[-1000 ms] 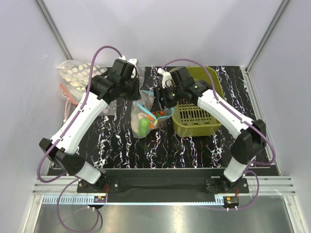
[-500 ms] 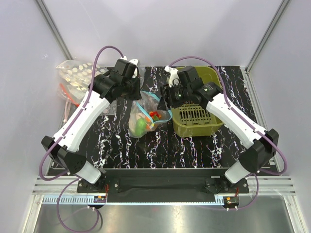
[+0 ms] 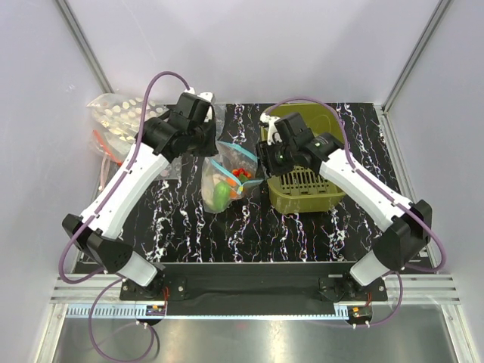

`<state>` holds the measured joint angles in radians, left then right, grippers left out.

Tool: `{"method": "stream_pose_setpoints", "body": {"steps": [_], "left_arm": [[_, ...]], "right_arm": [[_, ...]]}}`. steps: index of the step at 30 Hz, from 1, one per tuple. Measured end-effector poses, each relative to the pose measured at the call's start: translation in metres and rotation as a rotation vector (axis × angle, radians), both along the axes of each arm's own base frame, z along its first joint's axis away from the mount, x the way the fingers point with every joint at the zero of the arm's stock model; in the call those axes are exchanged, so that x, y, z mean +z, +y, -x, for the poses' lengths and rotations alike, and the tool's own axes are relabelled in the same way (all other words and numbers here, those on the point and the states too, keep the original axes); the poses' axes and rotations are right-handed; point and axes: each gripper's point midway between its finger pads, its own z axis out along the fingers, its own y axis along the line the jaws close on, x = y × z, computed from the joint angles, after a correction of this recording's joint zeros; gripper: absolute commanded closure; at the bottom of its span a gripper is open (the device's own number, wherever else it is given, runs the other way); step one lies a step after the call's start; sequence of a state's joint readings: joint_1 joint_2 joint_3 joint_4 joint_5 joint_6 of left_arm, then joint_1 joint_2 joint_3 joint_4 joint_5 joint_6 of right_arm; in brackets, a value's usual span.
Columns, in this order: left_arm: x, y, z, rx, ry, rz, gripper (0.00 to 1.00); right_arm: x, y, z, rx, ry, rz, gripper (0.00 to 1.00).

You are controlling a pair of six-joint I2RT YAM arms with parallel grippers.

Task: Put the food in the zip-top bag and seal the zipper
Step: Zip the zipper food storage bag at the center of the board.

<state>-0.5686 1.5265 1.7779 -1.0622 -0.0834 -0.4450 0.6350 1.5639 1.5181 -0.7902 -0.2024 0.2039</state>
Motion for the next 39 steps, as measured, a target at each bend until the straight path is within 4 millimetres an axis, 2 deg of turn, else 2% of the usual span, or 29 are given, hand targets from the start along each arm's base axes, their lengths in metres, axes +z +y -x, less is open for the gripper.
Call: {"method": "stream_pose_setpoints", "body": {"steps": [8, 12, 15, 16, 18, 22, 24, 28, 31, 34, 36, 37, 39], "left_arm": [[0.009, 0.005, 0.005, 0.006, -0.024, 0.009, 1.0], [0.011, 0.01, 0.009, 0.023, -0.035, 0.009, 1.0], [0.008, 0.015, 0.014, 0.034, -0.032, 0.005, 0.99], [0.007, 0.017, 0.016, 0.039, -0.031, 0.001, 0.99], [0.007, 0.02, 0.016, 0.048, -0.033, -0.006, 0.98], [0.007, 0.023, 0.014, 0.057, -0.035, -0.01, 0.96], [0.007, 0.024, 0.014, 0.056, -0.036, -0.013, 0.91], [0.006, 0.022, 0.013, 0.039, -0.032, -0.013, 0.9], [-0.001, 0.011, 0.008, 0.011, -0.012, 0.005, 0.91], [-0.016, -0.009, -0.001, -0.028, 0.029, 0.024, 0.9], [-0.027, -0.022, -0.005, -0.053, 0.057, 0.037, 0.83], [-0.032, -0.027, -0.007, -0.062, 0.067, 0.039, 0.64], [-0.037, -0.032, -0.008, -0.077, 0.079, 0.033, 0.44]], "right_arm": [[-0.023, 0.001, -0.006, -0.03, 0.053, 0.044, 0.44], [-0.025, 0.0, -0.012, -0.044, 0.049, 0.062, 0.5], [-0.024, 0.005, -0.011, -0.027, 0.06, 0.043, 0.7], [-0.023, 0.008, -0.009, -0.018, 0.07, 0.031, 0.86], [-0.022, 0.014, -0.006, -0.002, 0.09, 0.003, 0.99], [-0.019, 0.029, -0.003, 0.025, 0.126, -0.061, 1.0], [-0.016, 0.034, -0.002, 0.034, 0.135, -0.076, 1.0], [0.006, 0.048, -0.005, 0.055, 0.121, -0.123, 1.0], [0.028, 0.061, -0.007, 0.069, 0.097, -0.165, 1.0], [0.037, 0.073, -0.004, 0.086, 0.101, -0.191, 1.0], [0.033, 0.078, -0.003, 0.088, 0.119, -0.191, 1.0], [0.029, 0.079, -0.003, 0.085, 0.13, -0.185, 1.0], [0.02, 0.078, -0.004, 0.071, 0.154, -0.166, 1.0]]}}
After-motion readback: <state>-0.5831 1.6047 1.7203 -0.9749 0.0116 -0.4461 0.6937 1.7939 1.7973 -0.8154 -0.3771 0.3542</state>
